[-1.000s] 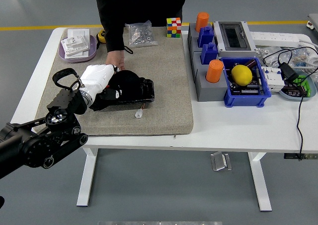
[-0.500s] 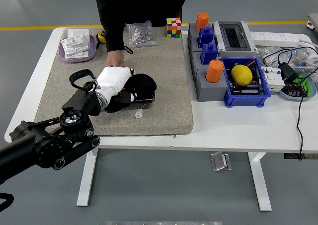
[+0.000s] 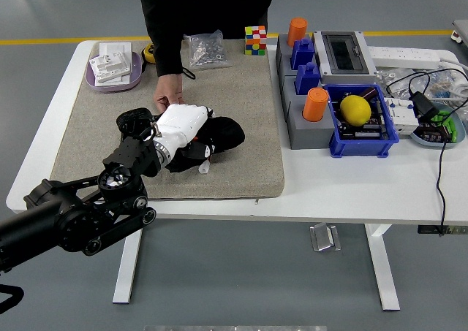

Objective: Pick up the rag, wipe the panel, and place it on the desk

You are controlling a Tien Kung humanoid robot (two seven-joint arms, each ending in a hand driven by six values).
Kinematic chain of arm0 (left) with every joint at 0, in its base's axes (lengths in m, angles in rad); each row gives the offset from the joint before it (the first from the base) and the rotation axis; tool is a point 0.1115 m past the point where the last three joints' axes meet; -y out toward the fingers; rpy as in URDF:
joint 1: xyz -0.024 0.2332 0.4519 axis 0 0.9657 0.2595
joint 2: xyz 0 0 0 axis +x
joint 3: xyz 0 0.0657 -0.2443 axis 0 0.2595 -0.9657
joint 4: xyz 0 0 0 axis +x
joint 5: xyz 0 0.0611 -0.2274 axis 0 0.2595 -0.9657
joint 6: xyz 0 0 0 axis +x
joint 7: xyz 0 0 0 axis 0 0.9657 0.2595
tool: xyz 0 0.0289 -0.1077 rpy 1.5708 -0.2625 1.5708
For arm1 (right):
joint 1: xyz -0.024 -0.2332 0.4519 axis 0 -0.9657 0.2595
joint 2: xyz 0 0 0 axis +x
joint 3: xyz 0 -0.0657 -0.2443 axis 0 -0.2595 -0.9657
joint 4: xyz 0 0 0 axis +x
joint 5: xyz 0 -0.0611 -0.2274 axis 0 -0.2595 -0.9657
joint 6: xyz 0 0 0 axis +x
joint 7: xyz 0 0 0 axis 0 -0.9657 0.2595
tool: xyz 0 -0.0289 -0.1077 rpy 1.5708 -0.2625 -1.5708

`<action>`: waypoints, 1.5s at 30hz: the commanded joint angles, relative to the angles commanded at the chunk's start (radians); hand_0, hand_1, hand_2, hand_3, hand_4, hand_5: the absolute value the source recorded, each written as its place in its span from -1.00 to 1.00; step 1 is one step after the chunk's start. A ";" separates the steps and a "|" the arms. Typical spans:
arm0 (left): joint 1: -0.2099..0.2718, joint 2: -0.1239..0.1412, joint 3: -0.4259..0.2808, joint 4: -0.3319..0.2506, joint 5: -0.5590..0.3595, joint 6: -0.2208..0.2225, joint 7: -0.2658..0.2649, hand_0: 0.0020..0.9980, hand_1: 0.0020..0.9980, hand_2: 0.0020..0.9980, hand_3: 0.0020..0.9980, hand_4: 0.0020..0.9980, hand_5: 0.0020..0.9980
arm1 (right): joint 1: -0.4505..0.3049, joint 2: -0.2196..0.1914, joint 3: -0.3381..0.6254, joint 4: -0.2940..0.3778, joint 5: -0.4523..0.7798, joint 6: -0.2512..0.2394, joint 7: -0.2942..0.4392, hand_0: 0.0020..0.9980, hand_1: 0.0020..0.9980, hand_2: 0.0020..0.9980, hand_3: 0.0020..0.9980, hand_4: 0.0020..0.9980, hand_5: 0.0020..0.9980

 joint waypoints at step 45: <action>0.075 0.170 -0.154 0.069 0.093 0.020 0.027 -0.54 -0.69 -0.05 -0.22 -0.22 -1.00 | -0.017 0.011 0.033 0.000 -0.005 -0.003 0.001 0.45 0.16 0.33 0.16 1.00 -0.16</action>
